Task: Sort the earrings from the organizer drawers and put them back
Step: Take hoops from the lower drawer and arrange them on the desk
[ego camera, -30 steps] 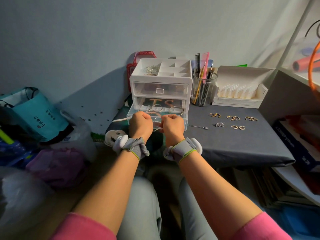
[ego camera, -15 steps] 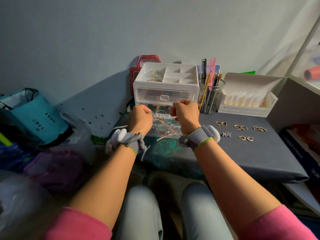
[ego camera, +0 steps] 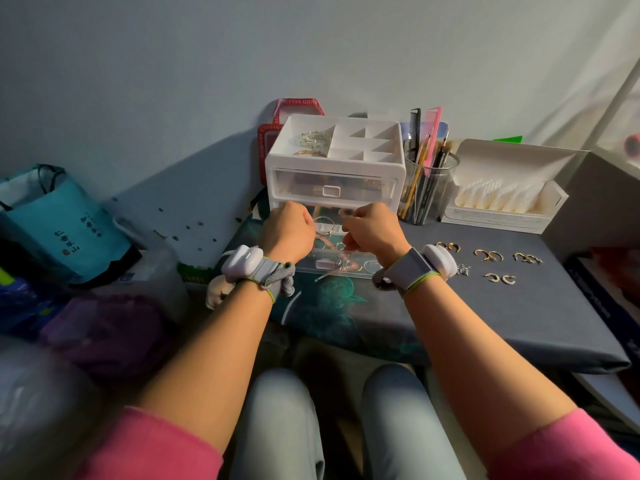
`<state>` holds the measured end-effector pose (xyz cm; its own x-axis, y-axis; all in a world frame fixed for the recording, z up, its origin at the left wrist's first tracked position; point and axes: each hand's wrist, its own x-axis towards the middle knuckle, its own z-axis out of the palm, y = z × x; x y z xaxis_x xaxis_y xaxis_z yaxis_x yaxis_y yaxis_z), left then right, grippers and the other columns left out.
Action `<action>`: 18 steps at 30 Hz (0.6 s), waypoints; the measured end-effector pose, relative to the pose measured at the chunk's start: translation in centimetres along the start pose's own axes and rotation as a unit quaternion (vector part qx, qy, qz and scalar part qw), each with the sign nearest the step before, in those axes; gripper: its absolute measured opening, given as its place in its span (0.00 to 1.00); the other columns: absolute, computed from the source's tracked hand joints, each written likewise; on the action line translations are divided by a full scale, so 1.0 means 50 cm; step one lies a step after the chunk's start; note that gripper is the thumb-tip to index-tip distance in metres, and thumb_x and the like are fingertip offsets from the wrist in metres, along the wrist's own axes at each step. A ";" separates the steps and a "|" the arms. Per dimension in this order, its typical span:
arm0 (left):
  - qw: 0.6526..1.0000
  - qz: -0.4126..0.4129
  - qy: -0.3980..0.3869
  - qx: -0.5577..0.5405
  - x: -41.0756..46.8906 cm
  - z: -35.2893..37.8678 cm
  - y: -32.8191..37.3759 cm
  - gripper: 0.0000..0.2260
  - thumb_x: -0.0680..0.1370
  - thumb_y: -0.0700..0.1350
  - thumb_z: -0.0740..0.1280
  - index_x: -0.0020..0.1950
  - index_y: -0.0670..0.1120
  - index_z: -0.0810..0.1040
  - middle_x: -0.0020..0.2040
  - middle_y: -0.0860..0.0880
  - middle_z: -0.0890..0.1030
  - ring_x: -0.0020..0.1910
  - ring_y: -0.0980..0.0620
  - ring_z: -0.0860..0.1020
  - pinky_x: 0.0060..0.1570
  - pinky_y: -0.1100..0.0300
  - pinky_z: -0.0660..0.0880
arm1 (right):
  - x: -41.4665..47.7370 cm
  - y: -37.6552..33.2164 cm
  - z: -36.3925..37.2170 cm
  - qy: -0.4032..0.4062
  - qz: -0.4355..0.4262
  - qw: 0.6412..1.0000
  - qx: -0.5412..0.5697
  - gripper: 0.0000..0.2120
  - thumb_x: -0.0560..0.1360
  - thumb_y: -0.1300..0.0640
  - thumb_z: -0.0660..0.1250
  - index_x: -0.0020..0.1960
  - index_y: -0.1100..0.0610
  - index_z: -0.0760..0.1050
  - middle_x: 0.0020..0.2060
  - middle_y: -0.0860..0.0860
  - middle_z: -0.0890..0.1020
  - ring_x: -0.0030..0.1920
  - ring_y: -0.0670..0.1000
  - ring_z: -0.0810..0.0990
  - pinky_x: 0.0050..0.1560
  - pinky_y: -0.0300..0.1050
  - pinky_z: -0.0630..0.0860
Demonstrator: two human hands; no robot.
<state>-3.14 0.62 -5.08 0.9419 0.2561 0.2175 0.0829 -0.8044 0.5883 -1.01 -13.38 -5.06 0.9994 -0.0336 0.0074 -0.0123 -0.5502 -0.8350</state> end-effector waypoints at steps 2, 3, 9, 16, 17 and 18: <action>1.000 -0.002 0.001 0.005 0.000 0.001 0.001 0.12 0.79 0.42 0.60 0.44 0.46 0.83 0.42 0.46 0.83 0.38 0.45 0.80 0.28 0.62 0.68 | 0.001 0.001 -0.002 0.000 0.003 1.000 -0.002 0.13 0.73 0.59 0.62 0.43 0.69 0.79 0.30 0.57 0.84 0.34 0.56 0.85 0.45 0.56 0.83; 1.000 -0.002 0.000 0.009 0.000 0.001 0.002 0.12 0.79 0.42 0.60 0.44 0.46 0.83 0.43 0.46 0.83 0.38 0.45 0.79 0.27 0.62 0.66 | 0.001 0.001 -0.003 -0.001 0.005 1.000 -0.003 0.14 0.74 0.59 0.62 0.44 0.69 0.79 0.31 0.58 0.84 0.34 0.56 0.85 0.46 0.55 0.83; 0.999 0.011 -0.023 0.025 0.004 0.001 0.004 0.11 0.79 0.42 0.60 0.45 0.45 0.83 0.44 0.44 0.83 0.37 0.45 0.77 0.26 0.63 0.63 | -0.002 -0.005 -0.017 -0.038 0.002 0.999 -0.008 0.14 0.76 0.60 0.62 0.48 0.72 0.79 0.36 0.61 0.84 0.31 0.54 0.83 0.35 0.43 0.80; 0.997 0.019 -0.059 0.039 0.022 0.018 0.013 0.08 0.77 0.44 0.66 0.40 0.47 0.81 0.45 0.46 0.83 0.41 0.42 0.81 0.40 0.54 0.78 | -0.015 -0.027 -0.042 -0.194 -0.097 0.951 -0.220 0.10 0.69 0.53 0.74 0.49 0.57 0.84 0.43 0.51 0.84 0.43 0.49 0.79 0.44 0.40 0.75; 0.997 0.018 -0.059 0.040 0.021 0.021 0.015 0.07 0.77 0.44 0.66 0.41 0.47 0.81 0.45 0.45 0.83 0.41 0.42 0.81 0.41 0.53 0.79 | -0.016 -0.025 -0.040 -0.197 -0.108 0.945 -0.237 0.10 0.69 0.54 0.75 0.49 0.55 0.84 0.46 0.51 0.84 0.47 0.50 0.80 0.47 0.41 0.76; 0.997 0.019 -0.058 0.040 0.020 0.023 0.016 0.07 0.77 0.44 0.65 0.41 0.47 0.82 0.45 0.45 0.83 0.41 0.42 0.81 0.43 0.52 0.80 | -0.016 -0.021 -0.038 -0.195 -0.116 0.943 -0.243 0.09 0.68 0.55 0.75 0.49 0.54 0.84 0.47 0.51 0.85 0.49 0.50 0.80 0.50 0.43 0.77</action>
<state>-1.74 -0.39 -5.26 0.9759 0.1645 0.1436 0.0678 -0.8534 0.5168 -1.83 -14.35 -3.14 0.9112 0.3931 -0.1235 0.2906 -0.8256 -0.4836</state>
